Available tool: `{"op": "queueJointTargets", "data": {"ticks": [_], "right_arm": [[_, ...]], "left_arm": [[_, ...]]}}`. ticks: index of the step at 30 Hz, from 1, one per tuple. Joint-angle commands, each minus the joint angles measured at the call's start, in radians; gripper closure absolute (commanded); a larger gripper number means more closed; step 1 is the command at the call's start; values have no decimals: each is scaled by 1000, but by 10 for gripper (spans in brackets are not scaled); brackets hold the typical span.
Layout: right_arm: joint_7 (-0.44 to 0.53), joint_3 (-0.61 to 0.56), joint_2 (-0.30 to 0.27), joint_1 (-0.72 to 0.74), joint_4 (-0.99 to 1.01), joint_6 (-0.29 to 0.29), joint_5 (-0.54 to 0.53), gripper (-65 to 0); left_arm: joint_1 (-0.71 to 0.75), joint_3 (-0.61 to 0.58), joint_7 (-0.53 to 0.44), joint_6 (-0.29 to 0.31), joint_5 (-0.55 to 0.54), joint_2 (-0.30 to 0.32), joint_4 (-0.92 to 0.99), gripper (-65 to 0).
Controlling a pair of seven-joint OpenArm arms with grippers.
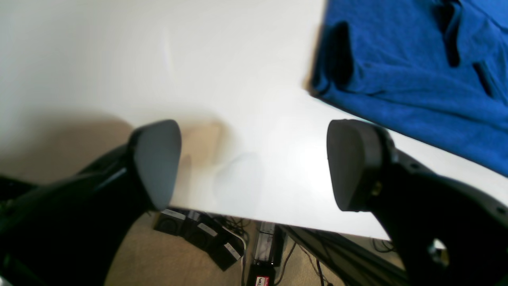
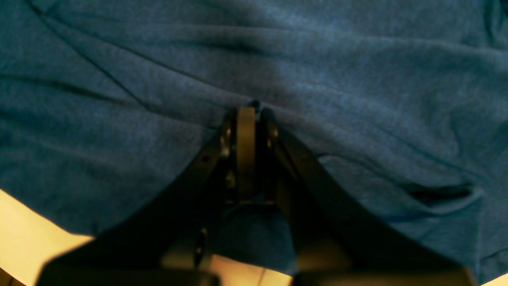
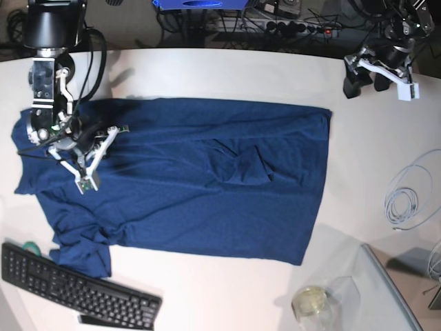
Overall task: Layout the t-shirt on the table in an organized manner, then fold the t-shirt properly
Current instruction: 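Lower the left gripper onto the shirt corner beside the collar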
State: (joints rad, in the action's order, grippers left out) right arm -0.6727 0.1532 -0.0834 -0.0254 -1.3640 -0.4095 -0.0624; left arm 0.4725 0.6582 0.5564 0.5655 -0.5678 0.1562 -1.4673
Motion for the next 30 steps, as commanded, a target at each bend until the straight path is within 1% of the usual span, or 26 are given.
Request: {"op": "queueJointTargets", "data": {"ticks": [1,2,7,8,9,10,11,12,14,16,18,20,21,22,24,25,28,30], "right_arm": [[18,1,6,17,-16,1,-7,-39],[18,1,7,14,-21,2,-7,-69],[18,1,9,12,-30,2,-9,-317],[18,1,9,9,-44,2,-9,-348],[18,1,9,-5,-61,2,-9,-353],[24,1,9,-17,-85,2,-9,-345],[47,1,10,-34,-114,2,-9,-323],[72,1,10,-51,-139,2,-9,-297],[143,1,10,-87,-173,2,-9,-225],[189,1,10,-106,-179,2,-9,-177],[193,1,10,-107,-179,2,-9,-159],[193,1,10,-110,-177,2,-9,-159],[193,1,10,-117,-177,2,-9,-159],[193,1,10,-121,-177,2,-9,-159],[193,1,10,-121,-177,2,-9,-159],[193,1,10,-123,-177,2,-9,-159],[193,1,10,-123,-177,2,-9,-159],[193,1,10,-123,-177,2,-9,-159]], "left_arm": [[5,-24,-19,8,-13,10,-19,-548],[5,-48,-19,8,-13,10,-20,-548],[4,-159,-20,8,-13,9,-65,-546],[4,-173,-20,6,-13,9,-72,-546],[4,-182,-20,6,-13,9,-79,-545],[2,-189,-20,4,-13,7,-83,-523],[-7,-194,-20,4,-13,7,-83,-481],[-18,-194,-20,4,-13,6,-77,-428],[-31,-185,-20,4,-13,-11,-63,-286],[-42,-183,-20,4,-13,-19,-54,-183],[-56,-183,-20,4,-14,-20,-46,-110],[-70,-188,-20,3,-14,-28,-32,-51],[-85,-185,-19,3,-14,-37,-28,-3],[-97,-183,-17,3,-14,-51,-22,0],[-113,-183,-19,3,-14,-59,3,0],[-123,-182,-19,-6,-14,-62,20,0],[-153,-182,-19,-80,-14,-62,57,0],[-165,-182,-19,-115,-16,-62,63,0]]}}
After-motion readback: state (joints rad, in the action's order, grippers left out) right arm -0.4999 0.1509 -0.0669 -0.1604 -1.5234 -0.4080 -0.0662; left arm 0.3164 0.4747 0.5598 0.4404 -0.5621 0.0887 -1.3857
